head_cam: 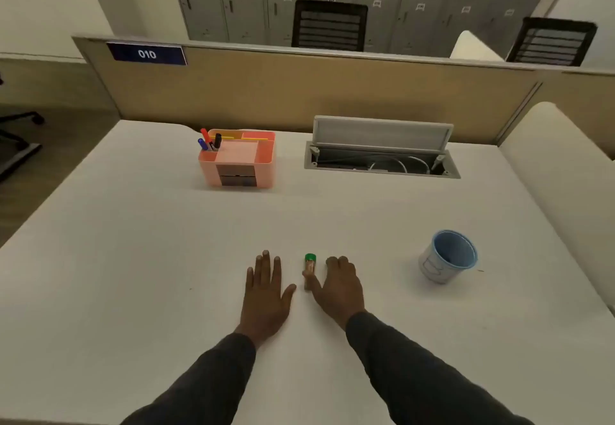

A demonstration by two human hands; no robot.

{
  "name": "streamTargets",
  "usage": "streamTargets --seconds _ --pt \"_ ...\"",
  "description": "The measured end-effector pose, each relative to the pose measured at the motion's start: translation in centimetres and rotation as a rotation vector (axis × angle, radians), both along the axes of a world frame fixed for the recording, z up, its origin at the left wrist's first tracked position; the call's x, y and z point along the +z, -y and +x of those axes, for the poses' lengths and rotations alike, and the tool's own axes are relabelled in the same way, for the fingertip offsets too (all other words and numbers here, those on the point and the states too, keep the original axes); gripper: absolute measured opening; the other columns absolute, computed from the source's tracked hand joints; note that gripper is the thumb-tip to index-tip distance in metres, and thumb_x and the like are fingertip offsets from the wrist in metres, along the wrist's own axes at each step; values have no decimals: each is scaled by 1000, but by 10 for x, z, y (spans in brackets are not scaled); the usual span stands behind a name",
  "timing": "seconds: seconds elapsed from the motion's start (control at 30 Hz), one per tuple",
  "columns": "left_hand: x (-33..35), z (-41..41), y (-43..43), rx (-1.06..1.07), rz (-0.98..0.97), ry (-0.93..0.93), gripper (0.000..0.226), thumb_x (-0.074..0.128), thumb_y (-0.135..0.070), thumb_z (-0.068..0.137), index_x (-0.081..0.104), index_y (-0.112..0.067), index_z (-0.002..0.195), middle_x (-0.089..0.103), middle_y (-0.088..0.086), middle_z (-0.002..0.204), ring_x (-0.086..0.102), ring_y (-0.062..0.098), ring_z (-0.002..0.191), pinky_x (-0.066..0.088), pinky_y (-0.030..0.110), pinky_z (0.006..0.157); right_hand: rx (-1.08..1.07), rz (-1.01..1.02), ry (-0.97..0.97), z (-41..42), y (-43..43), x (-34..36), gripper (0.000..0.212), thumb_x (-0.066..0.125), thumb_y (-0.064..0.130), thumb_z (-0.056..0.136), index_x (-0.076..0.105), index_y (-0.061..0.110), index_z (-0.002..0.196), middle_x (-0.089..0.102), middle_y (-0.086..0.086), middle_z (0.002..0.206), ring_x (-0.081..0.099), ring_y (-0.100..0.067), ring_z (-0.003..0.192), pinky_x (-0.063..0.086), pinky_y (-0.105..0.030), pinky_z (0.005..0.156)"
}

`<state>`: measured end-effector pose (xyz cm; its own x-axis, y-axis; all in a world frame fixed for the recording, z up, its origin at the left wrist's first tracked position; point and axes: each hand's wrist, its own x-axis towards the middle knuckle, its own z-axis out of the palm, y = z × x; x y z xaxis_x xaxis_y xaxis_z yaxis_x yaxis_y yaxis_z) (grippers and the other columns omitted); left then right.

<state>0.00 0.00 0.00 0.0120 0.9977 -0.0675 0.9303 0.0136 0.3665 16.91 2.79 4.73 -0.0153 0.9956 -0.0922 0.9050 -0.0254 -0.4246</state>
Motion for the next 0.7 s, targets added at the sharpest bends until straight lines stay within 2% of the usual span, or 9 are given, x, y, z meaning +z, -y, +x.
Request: streamTargets --seconds 0.07,0.17,0.27,0.37,0.4,0.47,0.53,0.6,0.7 --pt "2 4 1 22 -11 -8 74 31 -51 103 2 -11 159 -12 14 168 -12 29 155 -4 45 127 -56 -50 -69 -10 -3 3 61 53 65 88 54 13 119 57 -6 114 56 -23 103 50 -33 83" --pt "2 10 1 48 -29 -2 75 33 -52 102 6 -12 159 -8 15 168 -9 29 156 -3 45 126 -95 -158 -141 -22 -9 4 47 60 50 92 56 11 117 61 -7 113 60 -24 101 52 -35 84" --pt "10 13 -3 94 -49 42 68 38 -46 103 19 -12 158 3 16 169 0 30 156 2 44 126 -121 -187 -218 -23 -12 2 34 59 41 95 61 10 107 66 -7 103 63 -23 90 46 -30 71" --pt "28 22 -10 205 -57 272 51 44 -38 104 47 -10 146 34 16 161 26 31 151 21 43 124 -128 -195 -407 -16 -11 6 35 60 46 95 64 11 92 70 -4 86 64 -19 76 47 -25 62" --pt "36 28 -12 225 -33 403 41 48 -35 104 59 -11 135 51 15 148 42 30 142 33 44 119 -118 -188 -458 -11 -9 9 34 61 47 95 64 13 90 70 -2 83 65 -18 74 46 -22 60" --pt "56 40 -15 252 -32 685 25 52 -35 102 72 -21 104 71 2 112 64 20 111 51 38 95 -104 -158 -545 0 -5 19 30 64 43 94 66 13 91 73 0 85 69 -15 76 51 -18 63" --pt "79 54 -18 241 -121 880 26 54 -39 100 74 -24 92 76 -4 93 71 14 92 53 28 79 -75 -109 -597 13 0 30 21 64 35 96 67 14 96 76 0 89 71 -9 76 56 -16 67" --pt "97 69 -20 207 -153 968 22 58 -36 98 73 -21 97 79 -2 91 75 16 88 58 31 78 -27 -80 -593 30 2 45 14 65 30 96 67 18 101 76 3 91 72 -4 76 55 -13 66" --pt "124 89 -22 136 -74 980 16 57 -32 100 66 -19 101 76 1 91 73 18 86 59 37 80 95 -63 -481 66 2 79 12 63 31 96 65 26 107 75 10 89 71 -2 76 60 -23 71"
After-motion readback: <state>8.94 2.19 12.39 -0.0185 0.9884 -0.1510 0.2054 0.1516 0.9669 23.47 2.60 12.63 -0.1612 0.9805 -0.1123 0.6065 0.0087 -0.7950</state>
